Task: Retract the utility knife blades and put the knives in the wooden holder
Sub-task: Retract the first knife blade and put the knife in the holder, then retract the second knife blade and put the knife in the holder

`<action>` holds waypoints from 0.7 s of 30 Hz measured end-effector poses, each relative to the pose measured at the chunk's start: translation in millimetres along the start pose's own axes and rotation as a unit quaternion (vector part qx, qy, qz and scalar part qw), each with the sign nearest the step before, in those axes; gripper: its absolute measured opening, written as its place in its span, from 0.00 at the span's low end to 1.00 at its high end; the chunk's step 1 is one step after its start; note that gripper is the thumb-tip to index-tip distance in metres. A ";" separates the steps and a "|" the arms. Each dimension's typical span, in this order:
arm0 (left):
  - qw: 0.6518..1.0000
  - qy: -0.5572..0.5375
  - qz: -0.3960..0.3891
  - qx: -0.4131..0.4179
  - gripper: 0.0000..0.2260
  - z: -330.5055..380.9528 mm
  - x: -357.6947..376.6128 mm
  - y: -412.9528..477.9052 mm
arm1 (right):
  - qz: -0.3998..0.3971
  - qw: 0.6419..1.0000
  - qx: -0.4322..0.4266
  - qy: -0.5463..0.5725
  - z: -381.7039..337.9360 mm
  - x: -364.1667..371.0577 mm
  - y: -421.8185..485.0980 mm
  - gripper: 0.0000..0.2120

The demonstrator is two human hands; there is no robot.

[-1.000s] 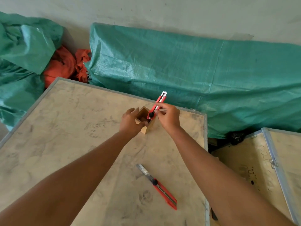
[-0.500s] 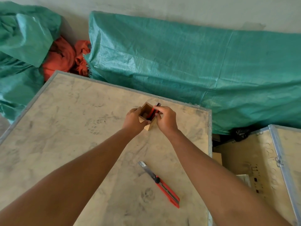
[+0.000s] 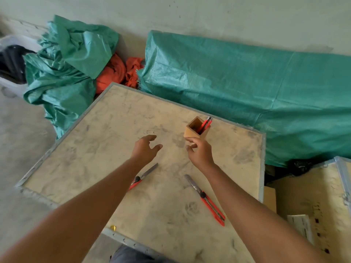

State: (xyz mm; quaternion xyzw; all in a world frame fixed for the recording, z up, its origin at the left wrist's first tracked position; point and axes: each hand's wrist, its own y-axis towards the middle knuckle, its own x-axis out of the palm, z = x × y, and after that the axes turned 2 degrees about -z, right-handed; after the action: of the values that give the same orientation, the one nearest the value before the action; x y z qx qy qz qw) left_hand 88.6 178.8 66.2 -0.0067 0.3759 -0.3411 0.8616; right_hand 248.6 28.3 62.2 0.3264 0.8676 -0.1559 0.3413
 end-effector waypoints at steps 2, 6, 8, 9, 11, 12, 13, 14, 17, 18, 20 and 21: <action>1.000 -0.003 0.010 -0.022 0.24 -25.3 -16.7 -14.5 | -0.044 0.998 0.025 0.031 -15.0 22.2 -14.0 0.15; 0.997 0.003 0.014 -0.069 0.24 -75.5 -36.8 -44.6 | -0.126 0.986 0.082 0.073 -39.8 70.7 -41.9 0.13; 0.996 0.022 -0.001 -0.088 0.25 -99.6 -41.2 -59.8 | -0.160 0.980 0.096 0.068 -49.0 96.7 -56.1 0.13; 0.995 0.035 -0.013 -0.095 0.26 -110.2 -42.0 -67.3 | -0.174 0.977 0.103 0.064 -52.0 109.8 -62.8 0.14; 0.991 0.057 -0.041 -0.111 0.28 -128.8 -41.1 -82.2 | -0.201 0.970 0.122 0.061 -57.6 133.4 -75.4 0.15; 0.989 0.068 -0.053 -0.117 0.28 -136.4 -39.9 -89.3 | -0.213 0.966 0.132 0.060 -60.6 143.2 -80.9 0.16; 0.987 0.083 -0.063 -0.119 0.28 -143.2 -38.4 -94.8 | -0.222 0.964 0.138 0.057 -62.9 152.0 -84.2 0.17; 0.985 0.102 -0.072 -0.118 0.28 -151.5 -38.3 -98.9 | -0.226 0.962 0.144 0.053 -66.1 162.1 -86.2 0.18; 0.980 0.154 -0.088 -0.086 0.26 -162.3 -32.8 -106.5 | -0.213 0.964 0.158 0.036 -67.2 176.7 -87.4 0.18; 0.979 0.163 -0.095 -0.076 0.23 -164.5 -32.8 -107.5 | -0.203 0.965 0.162 0.032 -67.5 180.9 -86.8 0.17; 0.980 0.166 -0.099 -0.052 0.15 -168.8 -31.8 -109.2 | -0.184 0.967 0.171 0.029 -68.0 186.5 -86.6 0.14; 0.981 0.162 -0.096 -0.042 0.13 -171.0 -31.5 -111.0 | -0.176 0.968 0.175 0.032 -67.3 190.0 -86.9 0.13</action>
State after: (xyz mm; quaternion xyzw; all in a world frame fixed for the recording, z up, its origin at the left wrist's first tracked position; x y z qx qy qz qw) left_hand -102.9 154.2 -6.4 -0.0231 0.5223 -0.4026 0.7514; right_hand 52.0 84.6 -17.2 0.2280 0.8811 -0.3526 0.2175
